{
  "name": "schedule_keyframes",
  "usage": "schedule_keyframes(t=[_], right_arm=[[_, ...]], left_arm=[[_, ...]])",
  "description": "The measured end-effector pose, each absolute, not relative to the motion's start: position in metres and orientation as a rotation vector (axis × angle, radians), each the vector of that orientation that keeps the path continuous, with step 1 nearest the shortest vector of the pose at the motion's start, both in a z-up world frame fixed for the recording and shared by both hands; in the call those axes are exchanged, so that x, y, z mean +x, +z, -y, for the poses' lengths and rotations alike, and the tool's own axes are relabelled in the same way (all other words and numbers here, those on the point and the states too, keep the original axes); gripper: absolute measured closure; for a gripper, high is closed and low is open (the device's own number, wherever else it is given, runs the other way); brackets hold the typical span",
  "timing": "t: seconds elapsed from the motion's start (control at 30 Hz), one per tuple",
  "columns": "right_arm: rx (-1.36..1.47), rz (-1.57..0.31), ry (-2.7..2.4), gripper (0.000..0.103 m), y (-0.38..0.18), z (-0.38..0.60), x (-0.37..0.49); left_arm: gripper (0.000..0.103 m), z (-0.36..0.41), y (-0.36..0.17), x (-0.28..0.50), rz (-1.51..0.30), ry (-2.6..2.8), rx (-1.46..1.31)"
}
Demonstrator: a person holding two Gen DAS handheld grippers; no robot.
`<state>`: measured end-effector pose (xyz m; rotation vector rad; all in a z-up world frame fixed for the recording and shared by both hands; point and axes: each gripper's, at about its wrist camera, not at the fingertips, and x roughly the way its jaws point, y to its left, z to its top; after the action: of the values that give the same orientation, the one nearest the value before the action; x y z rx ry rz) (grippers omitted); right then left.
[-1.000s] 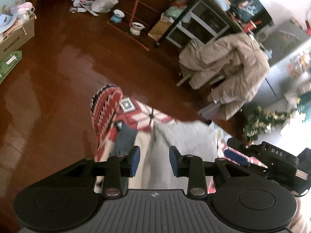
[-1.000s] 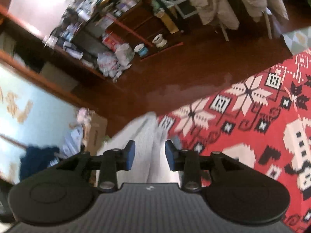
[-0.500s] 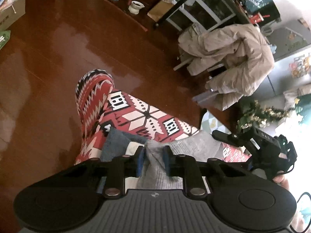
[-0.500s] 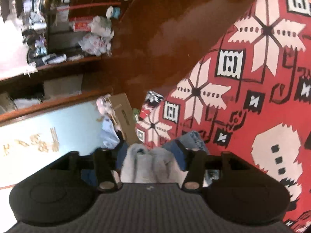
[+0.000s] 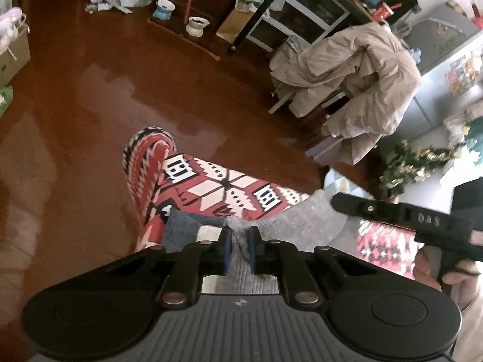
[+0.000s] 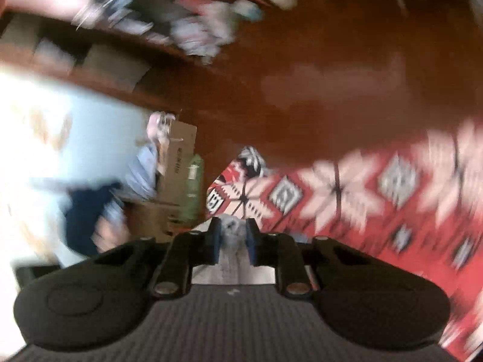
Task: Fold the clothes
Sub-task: 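Lift the grey bundle with both grippers and carry it onto the clothes stack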
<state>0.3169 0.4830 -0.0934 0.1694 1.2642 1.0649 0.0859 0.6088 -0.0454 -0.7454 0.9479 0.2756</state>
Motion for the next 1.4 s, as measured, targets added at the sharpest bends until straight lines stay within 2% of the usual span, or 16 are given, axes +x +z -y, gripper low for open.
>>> schedule_keyframes(t=[0.07, 0.17, 0.27, 0.3, 0.37, 0.5, 0.57, 0.63, 0.73, 0.83, 0.9, 0.97, 1.1, 1.23, 1.4], right_arm=[[0.003, -1.110, 1.113, 0.085, -0.084, -0.494, 0.298], [-0.097, -1.041, 1.091, 0.086, -0.096, -0.500, 0.282], [0.014, -1.103, 1.081, 0.085, -0.100, -0.497, 0.289], [0.083, -1.126, 1.074, 0.085, -0.100, -0.492, 0.294], [0.162, -1.133, 1.072, 0.086, -0.096, -0.485, 0.298], [0.087, -1.093, 1.058, 0.086, -0.094, -0.482, 0.292], [0.091, -1.115, 1.035, 0.084, -0.103, -0.482, 0.291], [0.150, -1.130, 0.994, 0.074, -0.105, -0.475, 0.292], [0.245, -1.126, 0.927, 0.074, -0.095, -0.449, 0.293], [0.322, -1.119, 0.887, 0.075, -0.083, -0.421, 0.282], [0.329, -1.094, 0.879, 0.086, -0.072, -0.412, 0.266], [0.259, -1.046, 0.917, 0.092, -0.062, -0.421, 0.244], [0.117, -0.991, 0.933, 0.094, -0.059, -0.446, 0.211], [0.023, -1.004, 0.912, 0.095, -0.081, -0.463, 0.193], [-0.034, -0.978, 0.887, 0.091, -0.081, -0.461, 0.187]], left_arm=[[0.091, -0.606, -0.047, 0.086, -0.949, 0.280, -0.725], [0.091, -0.606, -0.048, 0.085, -0.936, 0.299, -0.737], [0.093, -0.611, -0.049, 0.081, -0.903, 0.307, -0.792], [0.099, -0.613, -0.049, 0.079, -0.883, 0.307, -0.809], [0.099, -0.611, -0.043, 0.076, -0.838, 0.326, -0.791], [0.099, -0.605, -0.046, 0.081, -0.857, 0.367, -0.758], [0.096, -0.605, -0.047, 0.082, -0.861, 0.382, -0.777], [0.089, -0.605, -0.045, 0.080, -0.864, 0.399, -0.786], [0.087, -0.603, -0.034, 0.073, -0.856, 0.425, -0.768], [0.089, -0.594, -0.016, 0.062, -0.826, 0.430, -0.717], [0.097, -0.585, -0.002, 0.056, -0.791, 0.407, -0.700], [0.097, -0.575, 0.003, 0.059, -0.778, 0.363, -0.690], [0.099, -0.555, -0.013, 0.078, -0.847, 0.301, -0.633], [0.101, -0.541, -0.041, 0.086, -0.920, 0.294, -0.552], [0.102, -0.538, -0.030, 0.082, -0.914, 0.283, -0.544]])
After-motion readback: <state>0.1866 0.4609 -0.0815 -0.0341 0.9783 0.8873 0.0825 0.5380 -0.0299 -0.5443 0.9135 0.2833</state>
